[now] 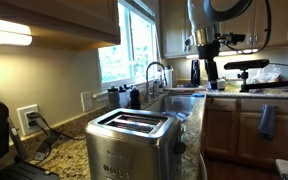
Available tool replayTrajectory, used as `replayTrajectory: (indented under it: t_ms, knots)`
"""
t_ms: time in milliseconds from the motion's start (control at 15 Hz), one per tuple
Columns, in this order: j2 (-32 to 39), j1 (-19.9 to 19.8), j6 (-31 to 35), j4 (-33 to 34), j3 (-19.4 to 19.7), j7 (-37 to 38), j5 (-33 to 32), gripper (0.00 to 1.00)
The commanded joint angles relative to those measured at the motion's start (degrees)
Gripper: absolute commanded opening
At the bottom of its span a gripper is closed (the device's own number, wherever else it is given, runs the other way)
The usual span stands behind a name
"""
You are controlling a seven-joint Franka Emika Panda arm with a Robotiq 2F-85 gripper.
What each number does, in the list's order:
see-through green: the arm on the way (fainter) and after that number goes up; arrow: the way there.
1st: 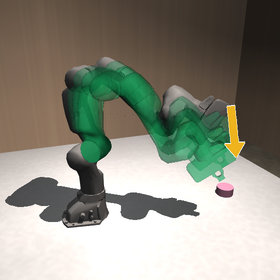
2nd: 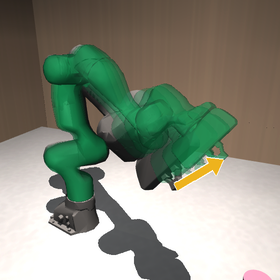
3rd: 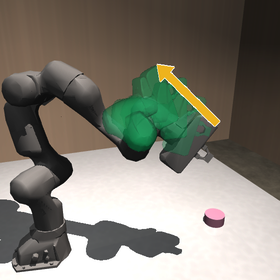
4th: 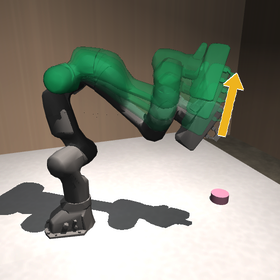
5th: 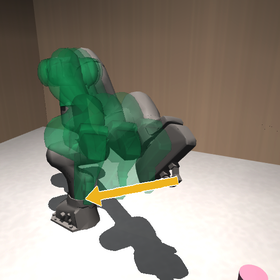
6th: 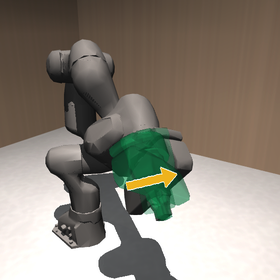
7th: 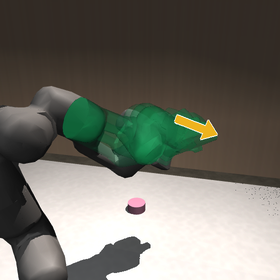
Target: Pick up a slice of bread from the glass bowl and put it in the toaster.
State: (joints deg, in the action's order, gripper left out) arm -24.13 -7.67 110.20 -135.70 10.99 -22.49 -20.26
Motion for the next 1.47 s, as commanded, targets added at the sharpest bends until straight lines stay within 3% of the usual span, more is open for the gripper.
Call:
replayTrajectory:
  t_ms: [0, 467, 1400]
  knots:
    - [2.12, 0.57, 3.75, 1.13, 0.31, 1.11, 1.22, 1.0]
    - [4.25, 0.64, 7.45, 2.02, 0.33, 1.01, 4.74, 1.0]
    - [7.6, 0.79, 12.86, 1.52, -3.91, 11.43, 7.01, 1.0]
